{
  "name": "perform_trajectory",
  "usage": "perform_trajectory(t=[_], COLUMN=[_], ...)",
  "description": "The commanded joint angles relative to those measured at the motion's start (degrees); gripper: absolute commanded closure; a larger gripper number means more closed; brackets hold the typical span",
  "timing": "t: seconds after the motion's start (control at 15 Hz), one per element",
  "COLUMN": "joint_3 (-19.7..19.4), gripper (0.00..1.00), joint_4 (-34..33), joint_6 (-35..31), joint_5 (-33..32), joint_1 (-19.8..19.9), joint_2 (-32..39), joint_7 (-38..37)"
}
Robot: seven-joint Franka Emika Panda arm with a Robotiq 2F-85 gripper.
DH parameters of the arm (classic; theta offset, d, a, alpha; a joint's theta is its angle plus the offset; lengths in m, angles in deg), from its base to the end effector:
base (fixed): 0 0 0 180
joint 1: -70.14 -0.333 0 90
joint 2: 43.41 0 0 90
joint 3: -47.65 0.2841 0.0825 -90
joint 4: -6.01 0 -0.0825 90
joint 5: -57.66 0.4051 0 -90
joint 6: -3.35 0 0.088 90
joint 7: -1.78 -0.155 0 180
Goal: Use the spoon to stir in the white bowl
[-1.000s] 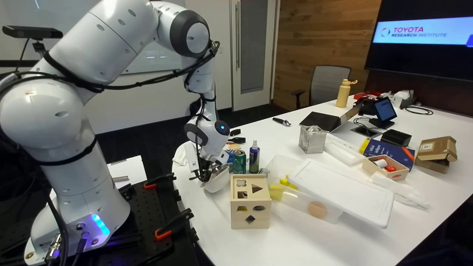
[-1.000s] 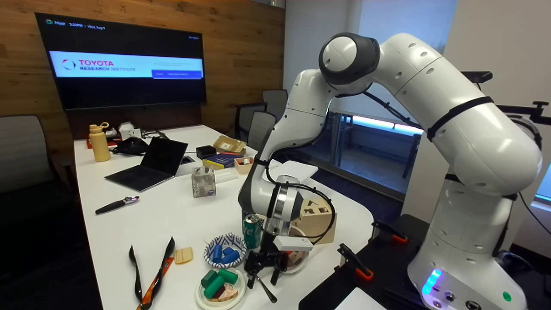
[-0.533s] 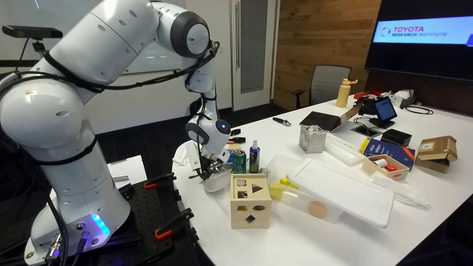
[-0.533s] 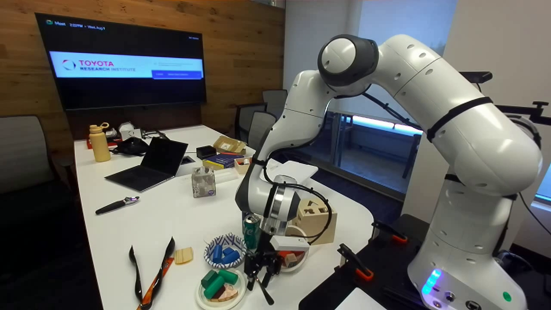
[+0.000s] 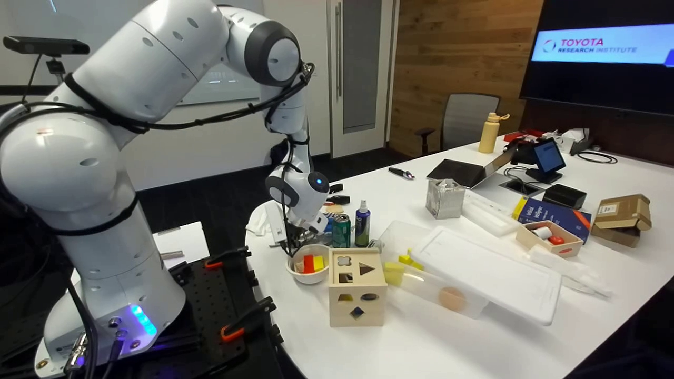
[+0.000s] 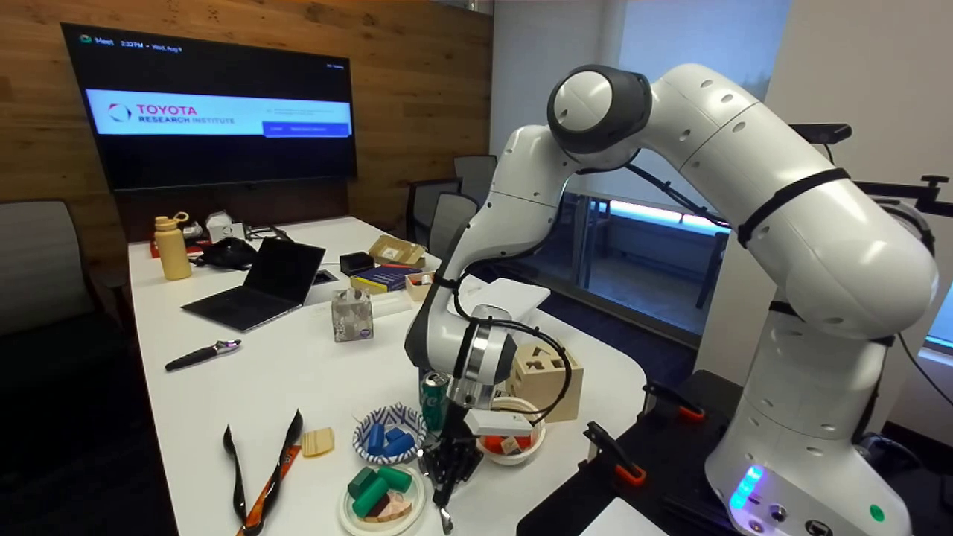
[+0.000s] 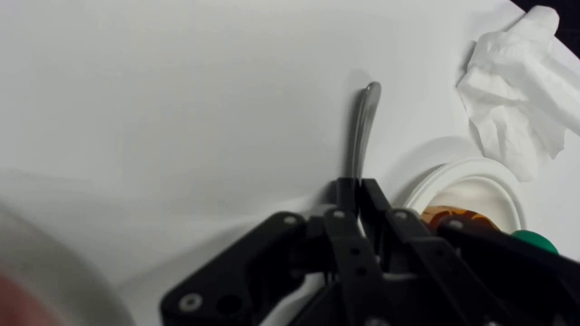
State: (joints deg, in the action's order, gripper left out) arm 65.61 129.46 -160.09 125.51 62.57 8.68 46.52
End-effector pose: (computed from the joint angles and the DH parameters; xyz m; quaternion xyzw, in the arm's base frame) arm 0.3817 0.2076 -0.1122 -0.9669 0.0289 0.0934 0.2359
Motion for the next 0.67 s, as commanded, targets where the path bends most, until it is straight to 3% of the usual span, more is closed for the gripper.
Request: perform_trajectory(t=[0.0, 0.4, 0.6], joint_3=[-0.8, -1.7, -3.9], gripper=[1.00, 0.99, 0.99], joint_4=[-0.3, 2.3, 6.0], joint_6=[0.3, 0.8, 2.5], joint_5=[-1.3, -3.5, -7.0], joint_1=[-1.3, -2.6, -5.2], joint_2=[-0.4, -4.2, -9.2], joint_7=[-1.6, -3.5, -8.3])
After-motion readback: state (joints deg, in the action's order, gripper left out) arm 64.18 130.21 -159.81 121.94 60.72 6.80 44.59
